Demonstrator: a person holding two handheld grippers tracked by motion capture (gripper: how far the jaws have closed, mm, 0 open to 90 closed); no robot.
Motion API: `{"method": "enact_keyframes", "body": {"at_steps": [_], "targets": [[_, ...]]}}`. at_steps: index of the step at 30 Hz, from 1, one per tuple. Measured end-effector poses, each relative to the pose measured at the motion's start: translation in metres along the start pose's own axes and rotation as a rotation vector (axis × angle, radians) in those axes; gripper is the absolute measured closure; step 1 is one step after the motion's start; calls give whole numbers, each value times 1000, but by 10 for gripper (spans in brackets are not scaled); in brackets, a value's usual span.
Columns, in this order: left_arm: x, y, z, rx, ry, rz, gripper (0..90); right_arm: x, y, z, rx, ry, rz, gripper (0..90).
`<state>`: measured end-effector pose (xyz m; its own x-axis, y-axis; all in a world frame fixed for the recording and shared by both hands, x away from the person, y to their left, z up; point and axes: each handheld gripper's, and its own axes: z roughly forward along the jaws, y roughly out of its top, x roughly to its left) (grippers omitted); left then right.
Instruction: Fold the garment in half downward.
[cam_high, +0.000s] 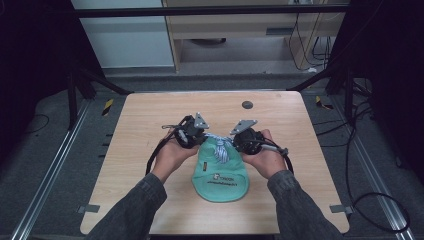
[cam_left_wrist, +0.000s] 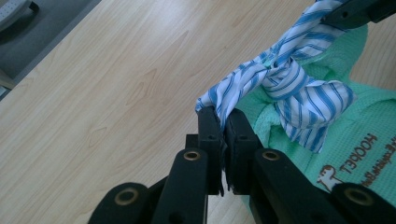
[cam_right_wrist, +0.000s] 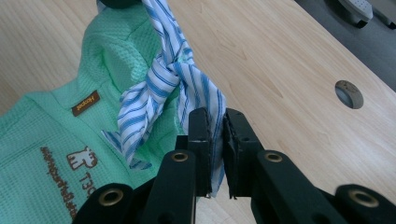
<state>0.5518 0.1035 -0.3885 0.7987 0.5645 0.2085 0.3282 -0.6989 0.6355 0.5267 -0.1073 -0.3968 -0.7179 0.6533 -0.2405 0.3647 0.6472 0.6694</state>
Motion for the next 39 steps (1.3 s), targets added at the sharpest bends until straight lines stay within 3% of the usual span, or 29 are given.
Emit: {"method": "enact_keyframes", "body": {"at_steps": [9, 16, 29, 39], "targets": [[15, 4, -5, -7, 21, -14, 865, 1, 11, -2, -19, -2, -7, 822], [22, 12, -16, -28, 33, -12, 863, -9, 26, -5, -25, -22, -1, 821], [3, -2, -14, -16, 19, 29, 858, 2, 9, -4, -18, -4, -24, 815], [-7, -11, -9, -14, 6, 30, 855, 7, -1, 1, -12, 6, -20, 814]]}}
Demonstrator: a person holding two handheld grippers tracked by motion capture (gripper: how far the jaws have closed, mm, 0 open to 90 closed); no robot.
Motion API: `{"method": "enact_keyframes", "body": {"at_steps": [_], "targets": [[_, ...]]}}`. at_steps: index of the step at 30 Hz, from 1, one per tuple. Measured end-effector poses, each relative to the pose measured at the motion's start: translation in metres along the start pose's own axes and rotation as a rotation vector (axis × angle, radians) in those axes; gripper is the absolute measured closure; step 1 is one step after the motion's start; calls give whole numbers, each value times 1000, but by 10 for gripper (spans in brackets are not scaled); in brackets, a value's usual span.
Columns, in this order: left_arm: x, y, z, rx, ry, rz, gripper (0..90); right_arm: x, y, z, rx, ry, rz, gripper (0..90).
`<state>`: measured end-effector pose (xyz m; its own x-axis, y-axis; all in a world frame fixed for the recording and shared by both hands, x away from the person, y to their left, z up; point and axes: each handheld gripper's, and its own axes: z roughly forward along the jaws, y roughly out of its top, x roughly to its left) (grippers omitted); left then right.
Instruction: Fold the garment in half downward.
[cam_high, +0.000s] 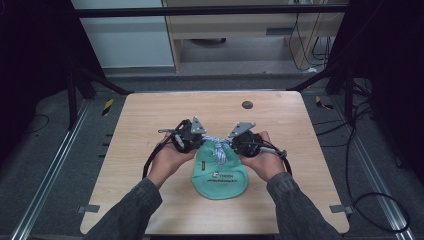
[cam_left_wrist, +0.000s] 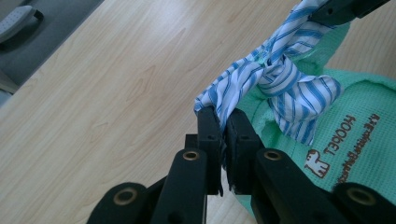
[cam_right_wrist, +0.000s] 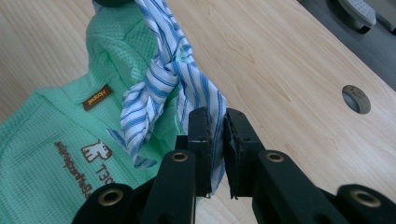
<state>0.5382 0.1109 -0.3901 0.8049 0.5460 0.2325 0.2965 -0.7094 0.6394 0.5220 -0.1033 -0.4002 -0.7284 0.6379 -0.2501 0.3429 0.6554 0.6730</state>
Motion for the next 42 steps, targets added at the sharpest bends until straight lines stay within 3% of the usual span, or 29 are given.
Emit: {"method": "enact_keyframes", "body": {"at_steps": [21, 42], "targets": [[-27, -23, 5, -5, -57, -11, 849, 20, -29, -4, 4, 35, -2, 795], [-38, -34, 2, -6, -91, -14, 842, 27, -36, -12, 10, 57, -24, 795]]}}
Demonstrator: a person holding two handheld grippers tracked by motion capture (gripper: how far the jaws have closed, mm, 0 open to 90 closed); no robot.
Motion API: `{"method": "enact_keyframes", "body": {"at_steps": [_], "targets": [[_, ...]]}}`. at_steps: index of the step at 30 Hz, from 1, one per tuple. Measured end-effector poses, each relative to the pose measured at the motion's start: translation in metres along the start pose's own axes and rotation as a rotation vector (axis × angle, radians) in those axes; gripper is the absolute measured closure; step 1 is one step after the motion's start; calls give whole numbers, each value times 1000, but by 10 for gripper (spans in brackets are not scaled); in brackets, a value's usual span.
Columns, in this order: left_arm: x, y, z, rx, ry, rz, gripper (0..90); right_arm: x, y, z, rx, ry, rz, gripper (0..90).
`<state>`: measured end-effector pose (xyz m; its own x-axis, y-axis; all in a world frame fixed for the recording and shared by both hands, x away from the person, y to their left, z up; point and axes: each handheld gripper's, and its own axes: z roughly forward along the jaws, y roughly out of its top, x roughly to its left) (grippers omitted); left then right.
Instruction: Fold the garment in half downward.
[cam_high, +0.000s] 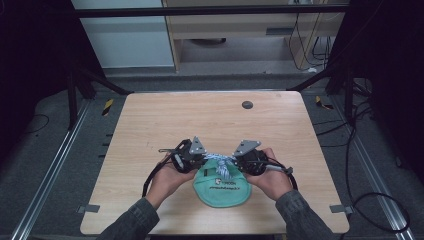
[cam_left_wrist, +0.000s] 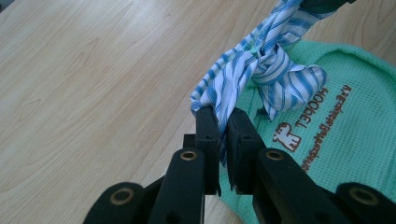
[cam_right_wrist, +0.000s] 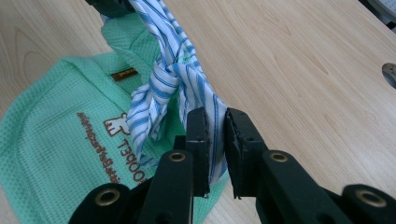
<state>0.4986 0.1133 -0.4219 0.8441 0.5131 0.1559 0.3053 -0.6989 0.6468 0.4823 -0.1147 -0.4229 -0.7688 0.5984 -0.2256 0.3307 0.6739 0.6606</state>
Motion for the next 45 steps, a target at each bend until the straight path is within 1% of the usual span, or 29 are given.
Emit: {"method": "enact_keyframes", "body": {"at_steps": [5, 10, 18, 26, 30, 32, 35, 40, 42, 45], "targets": [[-2, -3, -1, 2, -4, 4, 840, 2, -1, -2, 3, 5, -5, 794], [-7, -9, 1, 1, -14, 3, 834, 6, -3, -4, 3, 13, -14, 793], [-9, -17, 4, -3, -30, 1, 836, 14, -8, -7, 6, 27, -32, 799], [-10, -17, 11, -22, -45, -11, 842, 18, -14, -10, 9, 33, -29, 803], [-8, -16, 13, -28, -49, -15, 846, 19, -17, -12, 9, 31, -22, 810], [-5, -14, 17, -34, -51, -20, 849, 19, -19, -13, 10, 29, -20, 815], [-5, -12, 18, -36, -50, -22, 851, 20, -20, -14, 12, 28, -17, 818], [-10, -14, 17, -31, -60, -5, 844, 21, -24, -15, 10, 30, -12, 817], [-11, -15, 16, -33, -60, -5, 837, 22, -26, -15, 9, 32, -9, 815], [-17, -19, 13, -31, -62, 4, 825, 25, -31, -14, 14, 37, -7, 812]]}}
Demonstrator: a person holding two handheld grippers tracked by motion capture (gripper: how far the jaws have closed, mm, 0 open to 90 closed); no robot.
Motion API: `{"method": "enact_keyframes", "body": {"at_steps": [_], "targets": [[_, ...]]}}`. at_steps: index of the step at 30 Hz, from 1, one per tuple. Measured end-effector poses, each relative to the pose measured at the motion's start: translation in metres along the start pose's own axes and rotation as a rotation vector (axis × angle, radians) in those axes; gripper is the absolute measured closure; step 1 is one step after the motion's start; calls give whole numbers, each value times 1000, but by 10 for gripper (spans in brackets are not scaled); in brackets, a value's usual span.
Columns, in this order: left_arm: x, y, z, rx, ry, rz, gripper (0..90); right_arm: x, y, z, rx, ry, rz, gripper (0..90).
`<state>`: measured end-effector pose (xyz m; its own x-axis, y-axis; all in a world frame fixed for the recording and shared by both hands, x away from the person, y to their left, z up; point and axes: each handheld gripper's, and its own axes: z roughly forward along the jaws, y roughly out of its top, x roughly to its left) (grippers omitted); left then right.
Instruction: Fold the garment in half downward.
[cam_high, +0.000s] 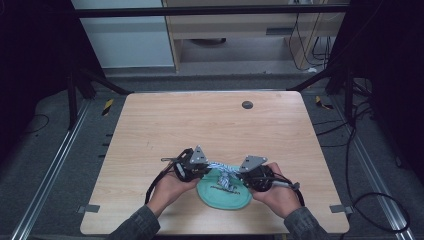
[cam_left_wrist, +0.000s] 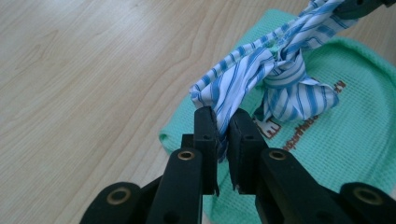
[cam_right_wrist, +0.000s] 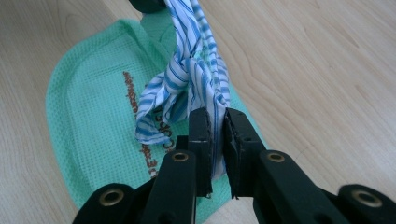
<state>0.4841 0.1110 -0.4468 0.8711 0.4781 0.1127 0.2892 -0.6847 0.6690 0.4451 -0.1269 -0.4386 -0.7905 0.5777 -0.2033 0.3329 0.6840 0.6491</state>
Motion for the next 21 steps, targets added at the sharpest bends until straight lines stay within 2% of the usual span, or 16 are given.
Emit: {"method": "enact_keyframes", "body": {"at_steps": [14, 21], "targets": [[-15, -15, -6, 5, -27, 8, 831, 8, -13, 4, -5, 14, 21, 782], [-18, -18, -8, 4, -30, 14, 849, 12, -13, 3, -3, 21, 11, 832]]}}
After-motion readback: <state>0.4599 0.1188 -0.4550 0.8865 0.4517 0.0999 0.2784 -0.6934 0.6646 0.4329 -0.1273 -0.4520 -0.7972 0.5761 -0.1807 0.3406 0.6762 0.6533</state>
